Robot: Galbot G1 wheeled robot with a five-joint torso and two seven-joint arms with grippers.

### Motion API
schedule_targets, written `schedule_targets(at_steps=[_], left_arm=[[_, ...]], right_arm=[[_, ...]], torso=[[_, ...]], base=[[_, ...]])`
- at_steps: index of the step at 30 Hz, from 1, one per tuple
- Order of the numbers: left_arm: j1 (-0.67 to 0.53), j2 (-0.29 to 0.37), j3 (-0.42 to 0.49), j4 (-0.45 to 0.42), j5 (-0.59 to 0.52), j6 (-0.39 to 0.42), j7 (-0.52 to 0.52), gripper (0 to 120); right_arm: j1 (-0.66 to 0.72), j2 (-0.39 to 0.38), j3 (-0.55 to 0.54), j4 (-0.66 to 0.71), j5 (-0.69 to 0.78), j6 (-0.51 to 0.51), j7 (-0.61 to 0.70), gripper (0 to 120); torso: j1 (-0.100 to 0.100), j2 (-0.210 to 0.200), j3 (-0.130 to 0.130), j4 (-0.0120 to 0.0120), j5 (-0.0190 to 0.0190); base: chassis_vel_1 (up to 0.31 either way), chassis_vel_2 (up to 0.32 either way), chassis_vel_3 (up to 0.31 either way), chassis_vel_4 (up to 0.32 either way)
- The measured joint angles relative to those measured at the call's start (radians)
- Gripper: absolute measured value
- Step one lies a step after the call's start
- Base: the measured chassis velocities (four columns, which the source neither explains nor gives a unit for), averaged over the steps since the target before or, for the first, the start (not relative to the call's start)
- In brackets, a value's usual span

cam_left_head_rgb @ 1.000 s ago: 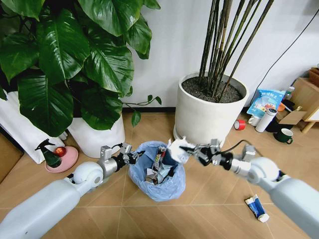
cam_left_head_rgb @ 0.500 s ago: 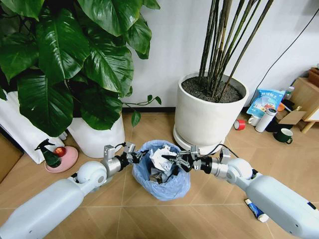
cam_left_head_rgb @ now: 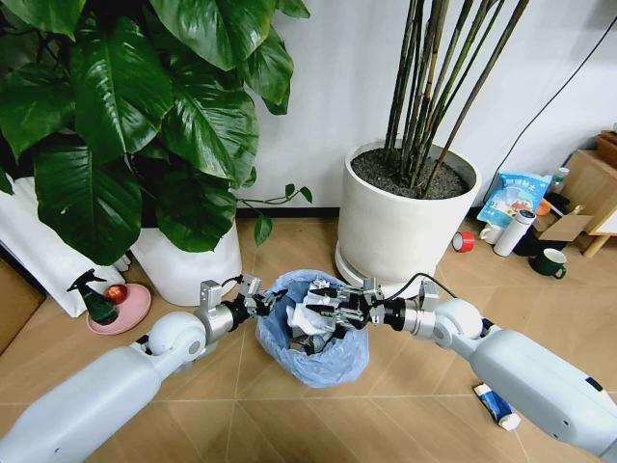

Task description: Pick up the trash bin and place the garbage on the floor into it.

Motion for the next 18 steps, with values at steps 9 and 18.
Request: schedule_targets(at_steps=[9,18], left_arm=[[0.008,0.006,-0.007,0.005,0.001,0.001,0.0,0],[0.067,0.036,-0.115,0.021,0.02,-0.002,0.002,0]], right_arm=[[-0.034,-0.017,0.045,0.022,0.007,0.0,0.012,90],[-0.219,-0.185,0.248,0.002,-0.028,0.036,0.392,100]], torso=[[0.0,0.0,0.0,0.0001,0.0003],[0.0,0.0,0.0,0.0,0.0002]], base=[[0.0,0.0,0.0,0.0],[0.0,0.0,0.0,0.0]])
